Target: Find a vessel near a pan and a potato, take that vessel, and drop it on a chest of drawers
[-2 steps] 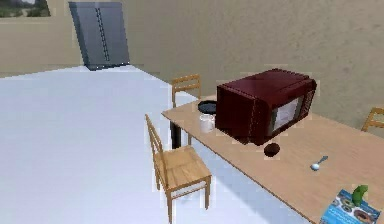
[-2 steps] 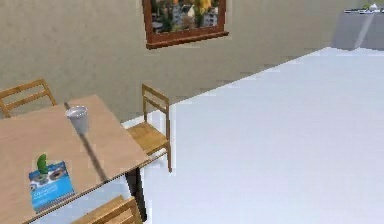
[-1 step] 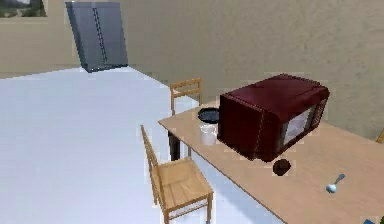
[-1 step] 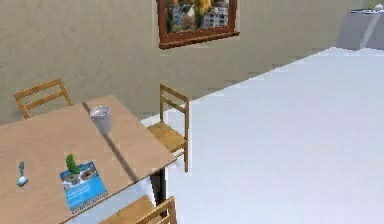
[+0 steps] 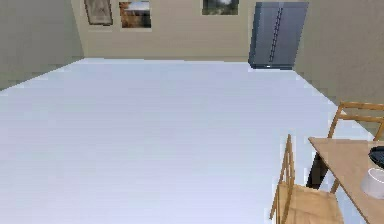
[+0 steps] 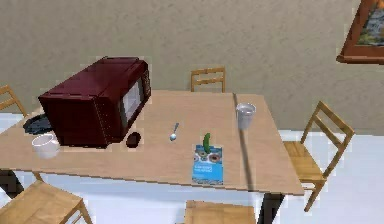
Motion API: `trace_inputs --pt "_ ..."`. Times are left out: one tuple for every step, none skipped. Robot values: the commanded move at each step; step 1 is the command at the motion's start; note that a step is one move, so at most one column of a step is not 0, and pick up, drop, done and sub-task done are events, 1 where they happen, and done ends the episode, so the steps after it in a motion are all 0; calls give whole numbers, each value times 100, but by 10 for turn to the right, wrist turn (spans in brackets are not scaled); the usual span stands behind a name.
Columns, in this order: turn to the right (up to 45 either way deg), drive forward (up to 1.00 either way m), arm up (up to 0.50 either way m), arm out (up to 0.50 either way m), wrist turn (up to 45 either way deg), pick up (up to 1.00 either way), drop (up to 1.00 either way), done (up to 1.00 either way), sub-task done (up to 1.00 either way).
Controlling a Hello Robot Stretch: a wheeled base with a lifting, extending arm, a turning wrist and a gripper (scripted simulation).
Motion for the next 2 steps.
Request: trace_inputs --pt "-180 0 0 0 0 0 0 0 0" --pt "0 65 0 0 0 0 0 0 0"
